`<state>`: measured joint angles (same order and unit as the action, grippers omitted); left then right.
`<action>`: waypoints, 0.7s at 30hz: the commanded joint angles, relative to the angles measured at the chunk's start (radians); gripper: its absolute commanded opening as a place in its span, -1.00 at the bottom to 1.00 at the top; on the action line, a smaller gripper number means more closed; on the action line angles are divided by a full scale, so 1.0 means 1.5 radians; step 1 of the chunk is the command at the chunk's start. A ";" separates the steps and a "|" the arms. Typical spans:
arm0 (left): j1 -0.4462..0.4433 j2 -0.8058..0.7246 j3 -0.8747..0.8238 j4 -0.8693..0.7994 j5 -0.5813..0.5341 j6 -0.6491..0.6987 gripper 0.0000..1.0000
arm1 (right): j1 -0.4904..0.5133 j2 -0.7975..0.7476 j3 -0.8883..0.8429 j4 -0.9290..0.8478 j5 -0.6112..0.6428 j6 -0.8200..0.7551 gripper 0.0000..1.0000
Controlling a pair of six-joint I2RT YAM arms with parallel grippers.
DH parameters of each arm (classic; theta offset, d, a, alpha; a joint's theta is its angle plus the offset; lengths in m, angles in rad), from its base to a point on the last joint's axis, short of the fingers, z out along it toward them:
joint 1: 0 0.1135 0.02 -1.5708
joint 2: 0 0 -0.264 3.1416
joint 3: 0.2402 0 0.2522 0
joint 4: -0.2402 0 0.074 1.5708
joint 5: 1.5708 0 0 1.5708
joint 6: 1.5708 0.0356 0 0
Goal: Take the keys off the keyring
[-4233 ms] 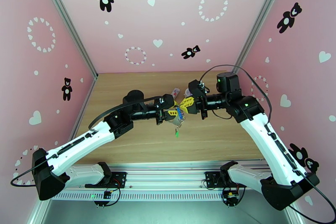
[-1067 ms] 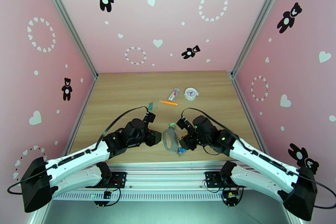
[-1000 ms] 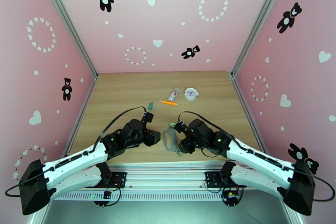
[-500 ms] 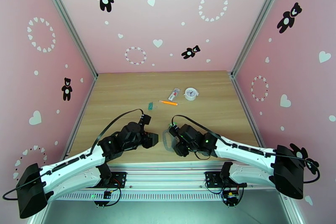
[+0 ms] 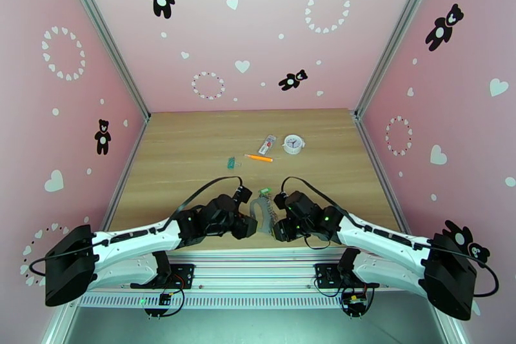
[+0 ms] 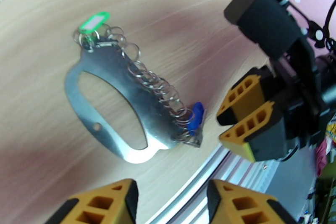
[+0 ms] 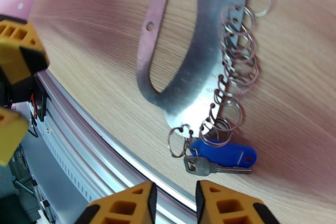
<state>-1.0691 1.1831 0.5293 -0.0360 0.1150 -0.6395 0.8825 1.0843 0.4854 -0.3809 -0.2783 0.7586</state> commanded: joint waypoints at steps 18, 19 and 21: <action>-0.122 0.285 0.260 -0.227 -0.098 -0.490 -0.21 | -0.126 -0.066 -0.046 -0.057 -0.037 -0.023 -0.35; -0.122 0.295 0.262 -0.219 -0.096 -0.496 -0.22 | -0.134 -0.087 -0.051 -0.064 -0.037 -0.026 -0.33; -0.124 0.318 0.276 -0.216 -0.097 -0.502 -0.23 | -0.152 -0.124 -0.059 -0.090 -0.039 -0.038 -0.28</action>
<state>-1.2499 1.6226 0.9089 -0.2913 0.0067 -1.3415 0.6792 0.9573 0.4156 -0.4461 -0.3183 0.7303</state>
